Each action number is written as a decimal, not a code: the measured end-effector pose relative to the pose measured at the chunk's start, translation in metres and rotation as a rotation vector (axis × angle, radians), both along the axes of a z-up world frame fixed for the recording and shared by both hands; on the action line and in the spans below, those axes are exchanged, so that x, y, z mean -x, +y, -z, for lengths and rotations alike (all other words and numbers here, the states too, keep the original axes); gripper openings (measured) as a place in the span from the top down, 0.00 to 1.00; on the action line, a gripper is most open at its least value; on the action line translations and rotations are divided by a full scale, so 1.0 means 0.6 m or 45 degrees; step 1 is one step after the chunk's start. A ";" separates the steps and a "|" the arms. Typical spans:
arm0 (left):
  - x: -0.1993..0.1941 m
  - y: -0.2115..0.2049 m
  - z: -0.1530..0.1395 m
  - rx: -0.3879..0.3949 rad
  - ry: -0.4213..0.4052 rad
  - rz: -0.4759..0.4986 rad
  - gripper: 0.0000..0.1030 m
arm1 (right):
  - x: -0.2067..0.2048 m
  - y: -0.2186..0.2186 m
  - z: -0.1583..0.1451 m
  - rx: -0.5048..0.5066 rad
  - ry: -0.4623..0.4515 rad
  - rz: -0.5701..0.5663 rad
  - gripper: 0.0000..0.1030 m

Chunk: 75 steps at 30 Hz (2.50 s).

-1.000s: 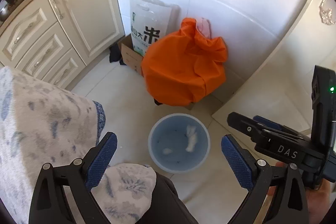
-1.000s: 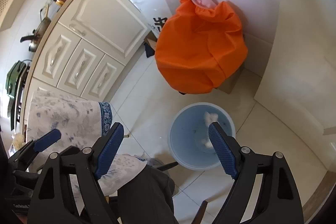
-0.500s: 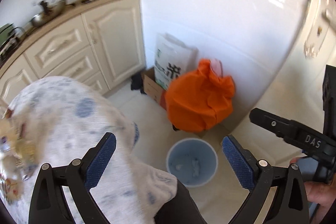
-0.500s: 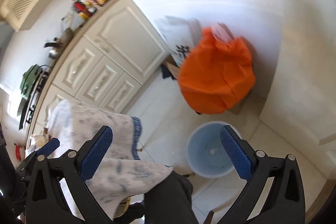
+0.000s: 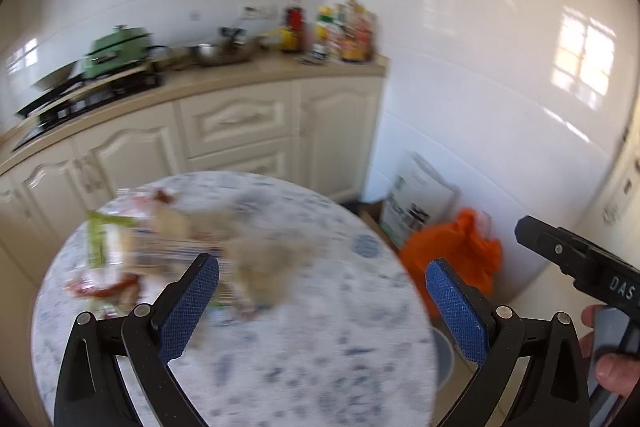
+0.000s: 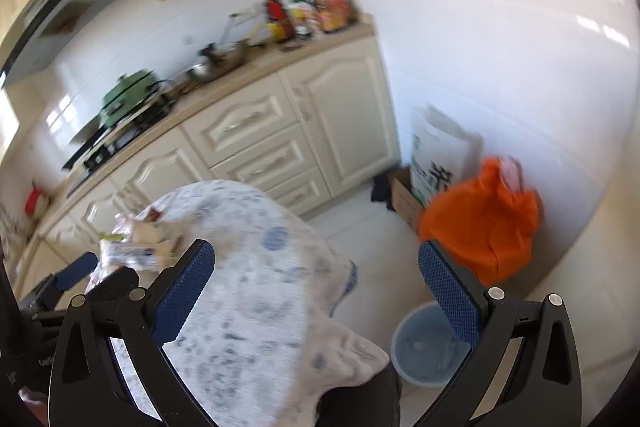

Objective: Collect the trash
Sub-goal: 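Return both open tools to the table pile, then grasp the bread wrapper with the right tool while the left tool grasps the green-white snack bag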

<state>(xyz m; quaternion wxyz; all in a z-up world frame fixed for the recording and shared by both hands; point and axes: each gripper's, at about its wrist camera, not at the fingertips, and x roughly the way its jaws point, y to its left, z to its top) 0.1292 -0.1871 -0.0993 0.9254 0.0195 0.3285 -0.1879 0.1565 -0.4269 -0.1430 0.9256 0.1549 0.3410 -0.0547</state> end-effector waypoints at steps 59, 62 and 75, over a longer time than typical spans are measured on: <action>-0.232 0.280 0.205 -0.132 0.341 -0.336 0.29 | -0.282 0.416 0.188 0.210 0.339 -0.983 0.61; -0.228 0.280 0.208 -0.099 0.345 -0.334 0.30 | -0.261 0.400 0.180 0.161 0.318 -0.941 0.63; -0.173 0.282 0.204 -0.033 0.361 -0.333 0.33 | -0.170 0.326 0.188 -0.022 0.357 -0.820 0.70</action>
